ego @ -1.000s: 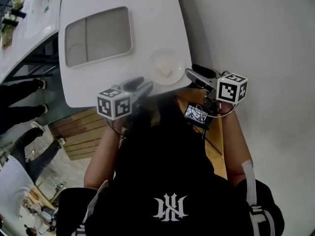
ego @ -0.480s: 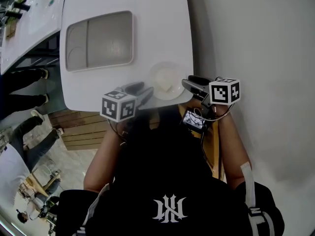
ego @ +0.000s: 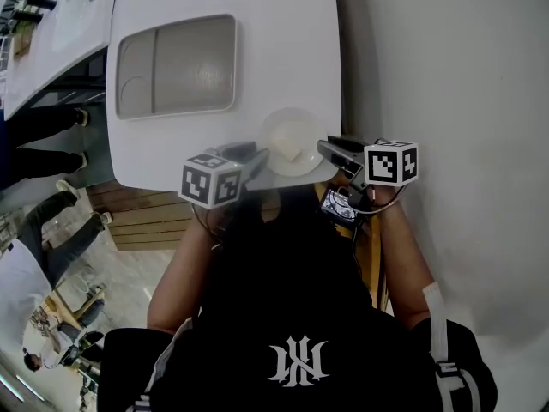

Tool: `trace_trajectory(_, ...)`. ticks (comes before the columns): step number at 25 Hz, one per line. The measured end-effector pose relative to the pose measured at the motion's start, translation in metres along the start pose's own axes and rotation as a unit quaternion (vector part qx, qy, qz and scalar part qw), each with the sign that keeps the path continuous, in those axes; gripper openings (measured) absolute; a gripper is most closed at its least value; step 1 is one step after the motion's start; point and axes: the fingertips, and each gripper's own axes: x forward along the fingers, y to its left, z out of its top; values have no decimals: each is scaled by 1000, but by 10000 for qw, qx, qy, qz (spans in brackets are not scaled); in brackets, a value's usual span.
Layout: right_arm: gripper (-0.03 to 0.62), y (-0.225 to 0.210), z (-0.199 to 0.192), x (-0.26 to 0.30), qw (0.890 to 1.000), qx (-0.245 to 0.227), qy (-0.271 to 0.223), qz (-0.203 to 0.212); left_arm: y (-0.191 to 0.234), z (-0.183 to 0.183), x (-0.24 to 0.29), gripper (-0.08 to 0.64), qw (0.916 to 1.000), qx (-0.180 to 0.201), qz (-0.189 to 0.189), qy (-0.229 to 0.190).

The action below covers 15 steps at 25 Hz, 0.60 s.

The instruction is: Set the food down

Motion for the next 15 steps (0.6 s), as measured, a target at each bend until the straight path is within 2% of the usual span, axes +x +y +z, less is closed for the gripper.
trace_trajectory(2,86,-9,0,1,9999,128,2,-73,4,-2,4,100,9999,15,77,79)
trace_trajectory(4,28,-19,4,3,9995,286,8,-98,10,-1,8,80,9998,0,138,122)
trace_trajectory(11,20,8,54,27,9983,574,-20,108,38,31,-17,53,9997,-221,60,-29)
trace_trajectory(15,18,29,62,24,9971,656,-116,358,33,36,-36,51,9993,-248,16,-283)
